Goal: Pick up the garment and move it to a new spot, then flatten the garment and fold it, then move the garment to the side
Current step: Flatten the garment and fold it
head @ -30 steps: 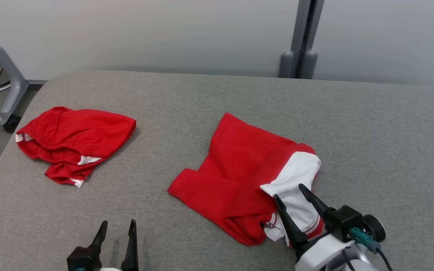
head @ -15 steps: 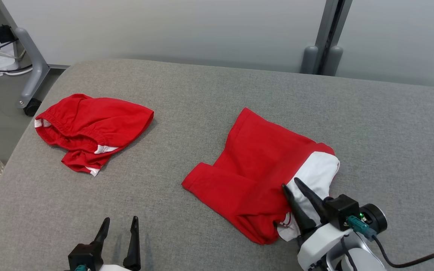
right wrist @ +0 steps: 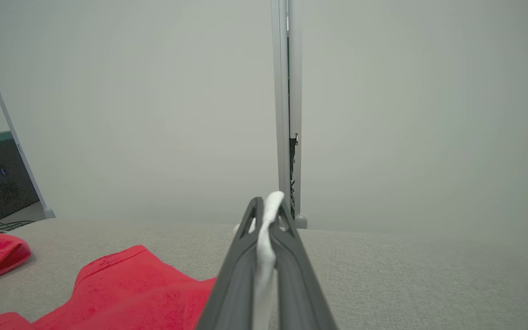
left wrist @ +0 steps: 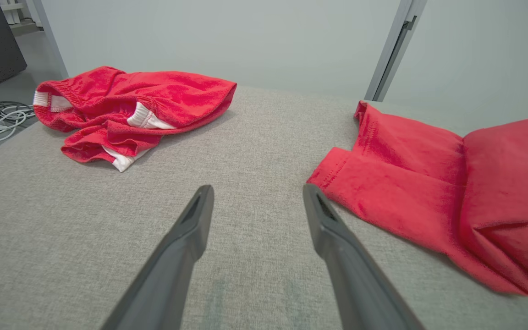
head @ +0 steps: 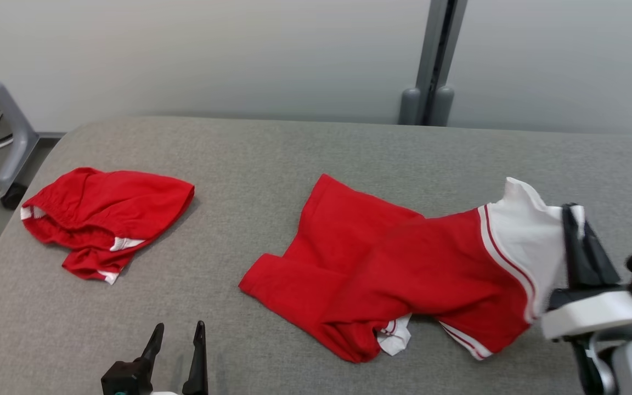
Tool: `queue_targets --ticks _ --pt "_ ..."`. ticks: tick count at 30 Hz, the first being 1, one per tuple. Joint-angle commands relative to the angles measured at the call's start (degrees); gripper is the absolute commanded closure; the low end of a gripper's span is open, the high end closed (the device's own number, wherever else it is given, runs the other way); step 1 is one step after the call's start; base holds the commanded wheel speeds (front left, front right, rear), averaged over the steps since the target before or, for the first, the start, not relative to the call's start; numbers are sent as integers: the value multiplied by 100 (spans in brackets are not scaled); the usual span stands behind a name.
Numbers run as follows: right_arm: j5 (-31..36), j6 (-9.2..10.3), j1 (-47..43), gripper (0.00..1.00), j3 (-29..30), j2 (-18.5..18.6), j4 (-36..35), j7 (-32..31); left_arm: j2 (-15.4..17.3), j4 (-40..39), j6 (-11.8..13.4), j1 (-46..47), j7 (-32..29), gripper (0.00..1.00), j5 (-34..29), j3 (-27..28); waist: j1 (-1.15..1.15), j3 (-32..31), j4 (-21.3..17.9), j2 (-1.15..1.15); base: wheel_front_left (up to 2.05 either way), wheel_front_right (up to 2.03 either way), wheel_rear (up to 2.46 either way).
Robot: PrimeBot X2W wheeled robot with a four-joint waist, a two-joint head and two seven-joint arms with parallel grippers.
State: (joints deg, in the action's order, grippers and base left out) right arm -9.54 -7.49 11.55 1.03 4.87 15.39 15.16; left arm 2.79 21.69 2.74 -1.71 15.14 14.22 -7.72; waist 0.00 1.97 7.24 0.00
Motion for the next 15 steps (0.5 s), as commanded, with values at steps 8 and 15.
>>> queue_targets --ticks 8,15 --pt "40 0 -450 100 666 163 43 -1 21 -24 10 -39 1 0 128 -134 0 -177 -421 0 0 0 0" --pt "37 0 -331 100 536 177 62 -1 20 4 -19 -19 1 0 118 -266 0 -97 -483 0 0 0 0"
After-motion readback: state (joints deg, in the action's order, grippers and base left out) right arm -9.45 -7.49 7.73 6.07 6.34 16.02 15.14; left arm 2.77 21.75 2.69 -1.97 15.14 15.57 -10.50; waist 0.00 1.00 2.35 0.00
